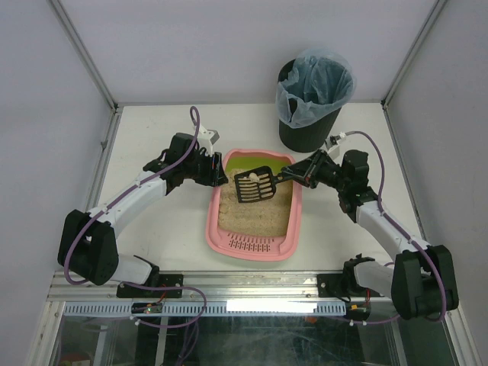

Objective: Clean the litter box

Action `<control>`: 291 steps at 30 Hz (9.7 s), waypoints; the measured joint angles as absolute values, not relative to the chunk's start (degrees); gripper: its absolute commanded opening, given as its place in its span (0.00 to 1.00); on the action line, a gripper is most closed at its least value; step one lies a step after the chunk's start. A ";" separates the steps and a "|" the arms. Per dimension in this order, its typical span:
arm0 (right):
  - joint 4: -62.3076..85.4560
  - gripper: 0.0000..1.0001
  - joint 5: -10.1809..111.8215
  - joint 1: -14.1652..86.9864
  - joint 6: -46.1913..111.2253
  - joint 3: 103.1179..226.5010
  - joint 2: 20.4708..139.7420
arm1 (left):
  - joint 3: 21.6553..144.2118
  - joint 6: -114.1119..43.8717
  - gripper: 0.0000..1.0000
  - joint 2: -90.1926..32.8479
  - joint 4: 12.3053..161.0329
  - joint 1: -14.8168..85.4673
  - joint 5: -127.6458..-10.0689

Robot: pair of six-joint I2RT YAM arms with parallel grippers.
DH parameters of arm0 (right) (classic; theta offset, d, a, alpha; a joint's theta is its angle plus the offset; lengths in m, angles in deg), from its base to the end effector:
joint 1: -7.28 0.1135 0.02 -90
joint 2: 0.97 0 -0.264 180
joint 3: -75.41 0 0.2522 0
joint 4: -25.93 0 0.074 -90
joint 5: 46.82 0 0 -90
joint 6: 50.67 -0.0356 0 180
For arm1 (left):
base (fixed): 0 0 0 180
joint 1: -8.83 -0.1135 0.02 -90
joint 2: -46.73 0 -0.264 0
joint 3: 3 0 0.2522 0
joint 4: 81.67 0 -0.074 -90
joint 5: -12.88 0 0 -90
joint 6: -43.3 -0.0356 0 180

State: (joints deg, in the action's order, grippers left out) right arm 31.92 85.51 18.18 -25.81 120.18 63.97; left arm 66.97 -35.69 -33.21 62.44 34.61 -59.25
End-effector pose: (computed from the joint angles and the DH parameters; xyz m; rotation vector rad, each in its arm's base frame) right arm 0.2333 0.0693 0.2411 0.3706 2.0312 1.5512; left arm 0.2631 -0.1392 0.2524 0.4644 2.3820 -0.6712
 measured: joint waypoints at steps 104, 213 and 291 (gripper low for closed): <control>25.71 0.00 27.63 23.45 54.62 164.85 76.83 | 67.30 -35.83 0.50 -33.23 60.97 34.63 -60.43; 20.64 0.00 67.54 19.27 -21.57 119.63 57.92 | 67.54 -36.31 0.49 -33.73 59.62 34.34 -61.59; 0.25 0.00 52.63 33.72 -8.02 139.19 64.13 | 67.65 -36.33 0.49 -33.78 59.44 34.34 -61.61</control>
